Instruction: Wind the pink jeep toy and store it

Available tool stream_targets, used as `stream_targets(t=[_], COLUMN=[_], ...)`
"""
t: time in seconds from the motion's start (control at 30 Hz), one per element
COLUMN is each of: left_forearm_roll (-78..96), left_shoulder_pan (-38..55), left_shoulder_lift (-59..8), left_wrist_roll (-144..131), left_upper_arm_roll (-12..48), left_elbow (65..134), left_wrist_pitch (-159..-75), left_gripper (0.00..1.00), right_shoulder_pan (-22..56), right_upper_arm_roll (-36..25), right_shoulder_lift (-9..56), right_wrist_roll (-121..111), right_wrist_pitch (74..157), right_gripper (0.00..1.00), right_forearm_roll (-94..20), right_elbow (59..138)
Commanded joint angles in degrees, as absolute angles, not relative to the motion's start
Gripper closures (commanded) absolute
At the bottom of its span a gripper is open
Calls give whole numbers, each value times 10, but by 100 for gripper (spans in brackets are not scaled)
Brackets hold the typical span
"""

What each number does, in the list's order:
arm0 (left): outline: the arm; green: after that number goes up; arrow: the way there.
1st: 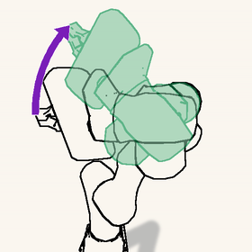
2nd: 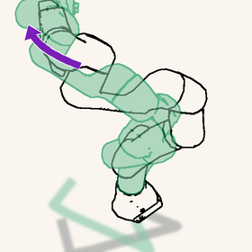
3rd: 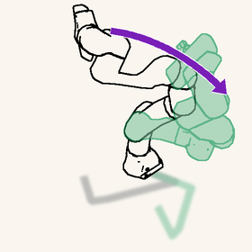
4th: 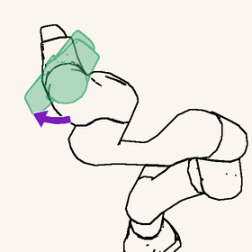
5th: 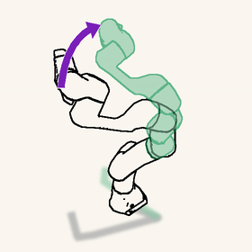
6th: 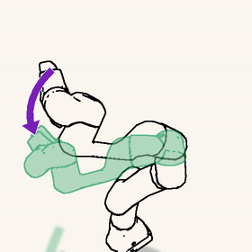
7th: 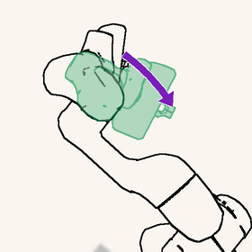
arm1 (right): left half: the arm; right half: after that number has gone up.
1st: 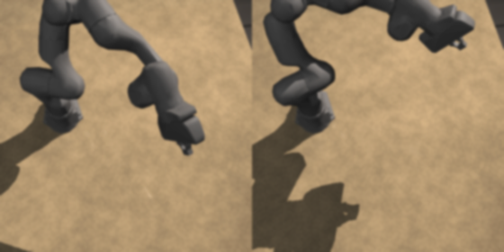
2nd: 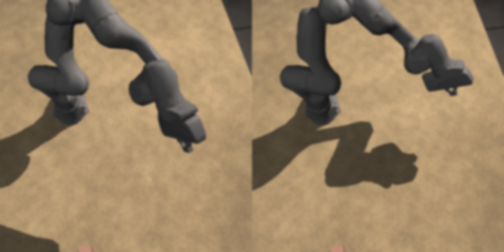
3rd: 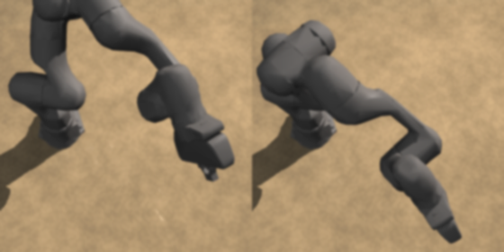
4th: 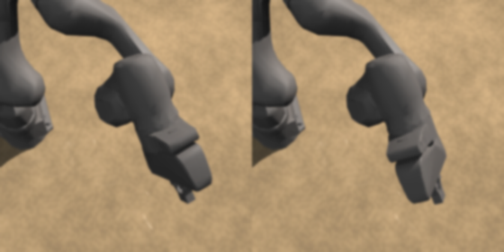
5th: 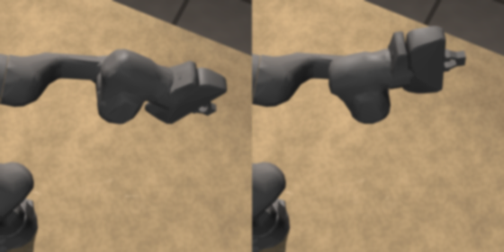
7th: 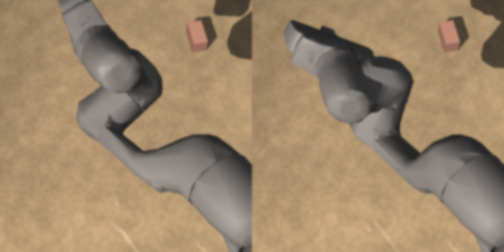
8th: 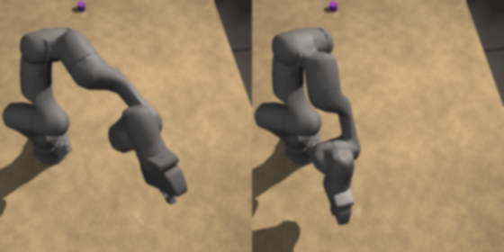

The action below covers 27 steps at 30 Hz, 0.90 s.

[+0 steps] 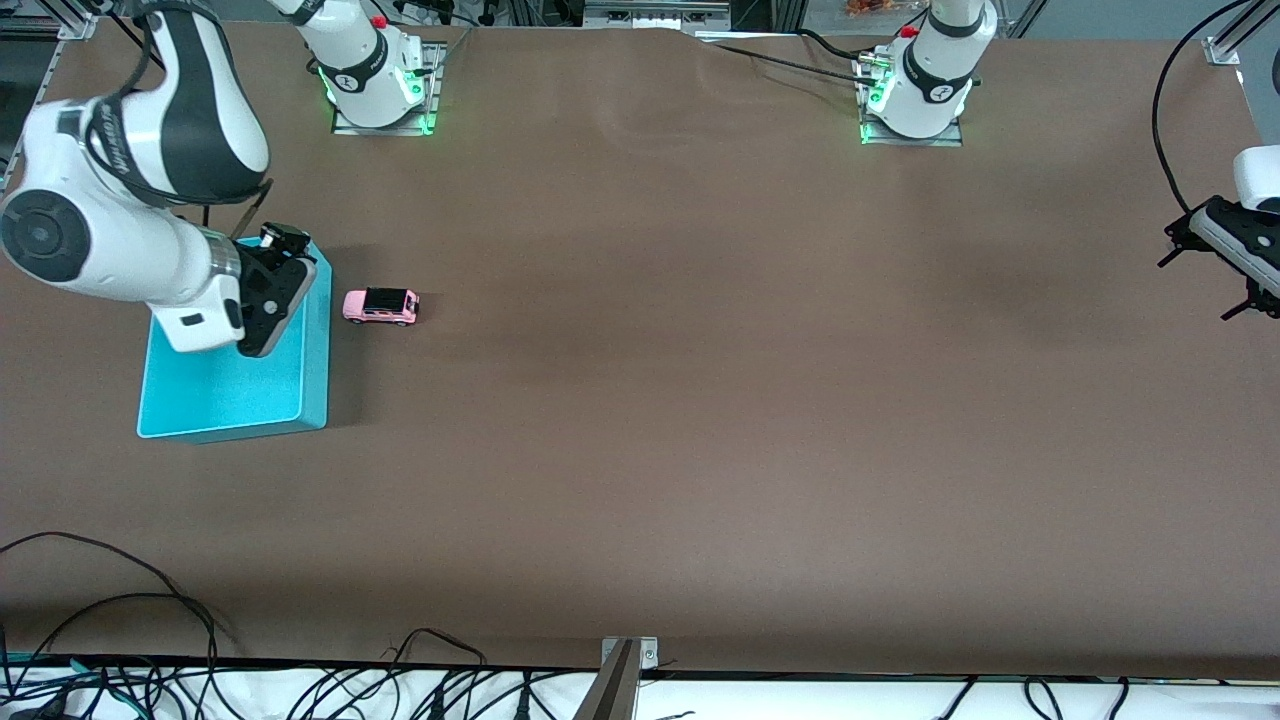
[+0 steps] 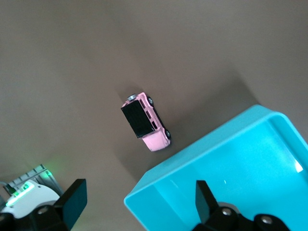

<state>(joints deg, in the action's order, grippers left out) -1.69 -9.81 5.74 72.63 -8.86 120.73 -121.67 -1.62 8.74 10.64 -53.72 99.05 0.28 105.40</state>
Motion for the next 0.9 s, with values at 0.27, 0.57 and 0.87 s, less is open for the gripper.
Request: stream_targets(t=[0.27,0.57,0.87], left_forearm_roll=[-13,-21,-92], left_shoulder_pan=[-98,-78,-26], left_shoulder_lift=[57,49,48], left_wrist_roll=[697,640,381], left_upper_arm_roll=[-73,-60,2], left_elbow=[1122,1020,957], left_wrist_pitch=[-1111,-1011,-915], left_gripper=[0,0,0], right_shoulder_pan=[-18,-18,-18], right_upper_arm_roll=[109,109,109], right_shoulder_lift=[44,101,146], right_wrist_roll=[-637,-721,-767], right_wrist_pitch=[1199,1309,1393], right_gripper=[0,0,0], right_forearm_roll=[-10,-10,-10], right_elbow=[1278,1318,1342])
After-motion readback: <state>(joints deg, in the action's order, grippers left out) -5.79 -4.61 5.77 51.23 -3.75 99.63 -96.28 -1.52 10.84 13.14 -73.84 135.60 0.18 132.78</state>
